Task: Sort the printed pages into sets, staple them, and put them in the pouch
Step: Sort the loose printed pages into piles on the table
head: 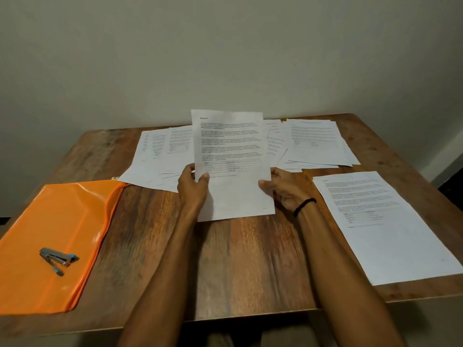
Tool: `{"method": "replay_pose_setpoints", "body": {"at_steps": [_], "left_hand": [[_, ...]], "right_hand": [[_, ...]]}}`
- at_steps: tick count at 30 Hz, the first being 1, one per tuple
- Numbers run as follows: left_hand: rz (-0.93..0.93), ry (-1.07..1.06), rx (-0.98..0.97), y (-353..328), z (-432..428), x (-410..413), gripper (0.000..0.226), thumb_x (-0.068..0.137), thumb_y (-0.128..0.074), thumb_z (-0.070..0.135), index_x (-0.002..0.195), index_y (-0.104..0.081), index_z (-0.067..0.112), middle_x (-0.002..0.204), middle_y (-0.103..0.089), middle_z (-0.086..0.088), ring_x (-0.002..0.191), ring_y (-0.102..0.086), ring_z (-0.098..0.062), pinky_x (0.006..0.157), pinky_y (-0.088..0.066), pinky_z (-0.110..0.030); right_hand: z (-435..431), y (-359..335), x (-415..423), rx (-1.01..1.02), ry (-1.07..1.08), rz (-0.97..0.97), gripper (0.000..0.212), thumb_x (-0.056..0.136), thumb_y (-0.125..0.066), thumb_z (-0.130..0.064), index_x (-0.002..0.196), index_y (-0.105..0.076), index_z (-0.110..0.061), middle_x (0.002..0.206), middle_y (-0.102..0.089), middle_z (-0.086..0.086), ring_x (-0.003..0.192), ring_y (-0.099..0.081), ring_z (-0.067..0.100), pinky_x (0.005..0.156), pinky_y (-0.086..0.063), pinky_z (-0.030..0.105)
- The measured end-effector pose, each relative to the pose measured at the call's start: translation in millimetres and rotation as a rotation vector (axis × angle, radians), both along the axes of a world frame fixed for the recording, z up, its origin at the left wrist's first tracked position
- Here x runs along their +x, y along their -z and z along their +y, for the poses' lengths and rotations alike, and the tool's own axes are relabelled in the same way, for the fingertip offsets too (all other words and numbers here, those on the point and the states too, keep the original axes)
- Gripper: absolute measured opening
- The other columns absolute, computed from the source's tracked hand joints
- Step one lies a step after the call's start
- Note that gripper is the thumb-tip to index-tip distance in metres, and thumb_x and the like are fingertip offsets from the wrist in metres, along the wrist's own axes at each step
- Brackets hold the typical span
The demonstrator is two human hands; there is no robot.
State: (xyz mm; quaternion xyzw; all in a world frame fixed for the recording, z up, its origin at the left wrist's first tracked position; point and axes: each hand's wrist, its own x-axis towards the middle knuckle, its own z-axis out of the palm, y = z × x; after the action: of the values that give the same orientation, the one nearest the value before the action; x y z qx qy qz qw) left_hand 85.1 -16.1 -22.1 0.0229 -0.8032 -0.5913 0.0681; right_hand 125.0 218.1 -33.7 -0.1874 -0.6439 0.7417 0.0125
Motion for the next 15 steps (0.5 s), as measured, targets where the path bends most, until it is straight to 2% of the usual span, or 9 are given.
{"method": "replay_pose_setpoints", "body": {"at_steps": [5, 8, 11, 13, 15], "left_hand": [[-0.001, 0.016, 0.002, -4.5, 10.2, 17.3, 0.036, 0.096, -0.065, 0.018, 0.130, -0.055, 0.013, 0.122, -0.061, 0.001, 0.105, -0.060, -0.017, 0.086, -0.051, -0.029], [-0.037, 0.055, 0.040, -4.7, 23.8, 29.8, 0.037, 0.096, -0.066, 0.018, 0.131, -0.056, 0.012, 0.120, -0.062, 0.004, 0.104, -0.061, -0.016, 0.085, -0.053, -0.027], [-0.128, 0.190, 0.087, 4.3, 55.2, 49.2, 0.033, 0.095, -0.066, 0.015, 0.127, -0.060, 0.013, 0.121, -0.069, -0.001, 0.104, -0.068, -0.018, 0.091, -0.057, -0.035], [-0.149, 0.298, 0.084, 4.6, 85.9, 70.6, 0.029, 0.094, -0.066, 0.016, 0.122, -0.062, 0.016, 0.115, -0.070, 0.000, 0.099, -0.069, -0.016, 0.088, -0.059, -0.033], [-0.106, 0.407, 0.025, 4.3, 119.9, 91.5, 0.022, 0.091, -0.068, 0.020, 0.112, -0.063, 0.023, 0.109, -0.071, 0.008, 0.093, -0.068, -0.010, 0.083, -0.057, -0.021]], "right_hand": [[7.0, -7.4, 13.6, 0.096, 0.047, 0.045, 0.028, 0.089, -0.073, -0.007, 0.116, -0.065, -0.004, 0.114, -0.073, 0.006, 0.102, -0.072, 0.020, 0.086, -0.060, 0.032], [19.7, -15.9, 25.5, 0.357, 0.160, 0.052, 0.026, 0.089, -0.073, -0.018, 0.113, -0.067, -0.010, 0.112, -0.073, 0.001, 0.098, -0.070, 0.014, 0.086, -0.059, 0.031], [49.1, -24.3, 46.4, 0.714, 0.324, -0.052, 0.025, 0.087, -0.071, -0.019, 0.110, -0.068, -0.012, 0.113, -0.071, 0.004, 0.104, -0.065, 0.023, 0.088, -0.052, 0.033], [74.7, -30.2, 66.2, 0.828, 0.433, -0.152, 0.024, 0.087, -0.066, -0.013, 0.111, -0.068, -0.011, 0.113, -0.070, 0.010, 0.106, -0.064, 0.031, 0.082, -0.050, 0.032], [100.3, -36.2, 88.2, 0.902, 0.516, -0.238, 0.025, 0.087, -0.062, -0.007, 0.111, -0.069, -0.010, 0.113, -0.069, 0.015, 0.108, -0.063, 0.037, 0.083, -0.053, 0.037]]}}
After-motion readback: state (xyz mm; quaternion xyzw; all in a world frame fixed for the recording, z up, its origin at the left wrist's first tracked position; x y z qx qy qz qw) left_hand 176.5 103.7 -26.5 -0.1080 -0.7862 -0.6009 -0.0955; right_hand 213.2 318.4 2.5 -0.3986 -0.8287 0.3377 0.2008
